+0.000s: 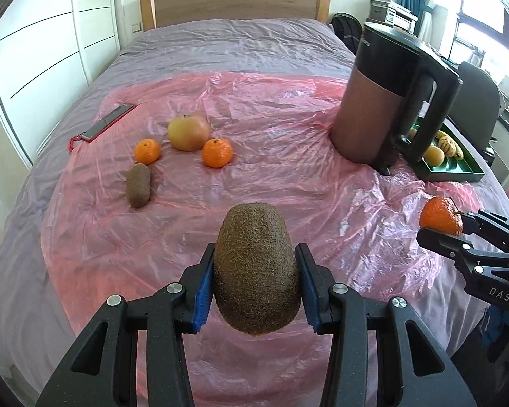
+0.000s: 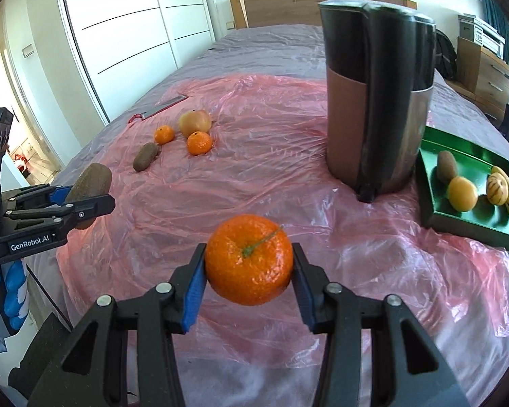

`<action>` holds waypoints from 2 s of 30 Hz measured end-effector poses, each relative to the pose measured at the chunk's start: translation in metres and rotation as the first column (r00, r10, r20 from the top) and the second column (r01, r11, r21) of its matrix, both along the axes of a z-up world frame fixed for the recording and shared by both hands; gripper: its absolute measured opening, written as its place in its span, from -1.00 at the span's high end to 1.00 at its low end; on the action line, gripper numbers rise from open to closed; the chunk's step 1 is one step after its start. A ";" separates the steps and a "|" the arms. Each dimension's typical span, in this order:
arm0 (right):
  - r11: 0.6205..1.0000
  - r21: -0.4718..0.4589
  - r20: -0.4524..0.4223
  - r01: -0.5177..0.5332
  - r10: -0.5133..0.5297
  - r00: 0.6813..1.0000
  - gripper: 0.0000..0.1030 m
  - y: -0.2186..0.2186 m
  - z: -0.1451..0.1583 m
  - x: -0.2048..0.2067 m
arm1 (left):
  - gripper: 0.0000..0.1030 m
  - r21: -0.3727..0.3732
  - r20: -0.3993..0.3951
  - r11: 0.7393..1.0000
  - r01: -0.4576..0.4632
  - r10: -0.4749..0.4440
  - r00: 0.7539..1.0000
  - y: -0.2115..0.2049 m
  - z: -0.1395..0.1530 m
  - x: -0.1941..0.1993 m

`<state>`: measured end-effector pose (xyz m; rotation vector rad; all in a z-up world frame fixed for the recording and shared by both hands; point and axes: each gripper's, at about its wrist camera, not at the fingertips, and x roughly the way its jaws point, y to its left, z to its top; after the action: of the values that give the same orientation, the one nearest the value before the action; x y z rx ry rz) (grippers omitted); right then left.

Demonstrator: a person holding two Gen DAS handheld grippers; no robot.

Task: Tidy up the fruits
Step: 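Carry the mandarin and kiwi past the kettle and lower them into the tray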

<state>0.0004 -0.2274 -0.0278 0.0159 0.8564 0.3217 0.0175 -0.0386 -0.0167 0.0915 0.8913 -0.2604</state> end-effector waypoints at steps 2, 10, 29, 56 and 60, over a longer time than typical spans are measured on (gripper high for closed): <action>1.000 0.005 0.011 0.017 -0.017 1.000 -0.01 -0.010 0.004 -0.006 | 0.24 0.009 0.008 1.000 0.018 -0.018 1.000 -0.010 0.004 -0.005; 0.997 0.019 0.041 0.077 -0.078 0.996 -0.01 -0.042 0.014 -0.029 | 0.24 0.042 0.032 0.995 0.095 -0.097 0.995 -0.053 0.019 -0.027; 0.960 0.088 0.066 0.267 -0.273 0.960 -0.01 -0.143 0.020 -0.059 | 0.24 0.108 0.040 0.950 0.295 -0.300 0.953 -0.167 0.036 -0.049; 0.875 0.131 0.069 0.466 -0.477 0.876 -0.01 -0.289 0.006 -0.028 | 0.24 0.087 -0.004 0.866 0.492 -0.494 0.870 -0.333 0.027 0.006; 0.871 0.124 0.090 0.475 -0.487 0.869 -0.01 -0.307 0.009 -0.010 | 0.24 0.079 0.002 0.865 0.496 -0.498 0.867 -0.359 0.024 0.029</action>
<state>-0.0092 -0.5345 -0.0192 0.2972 0.6898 -0.1084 0.0468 -0.3977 0.0068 0.3991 0.8439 -0.7082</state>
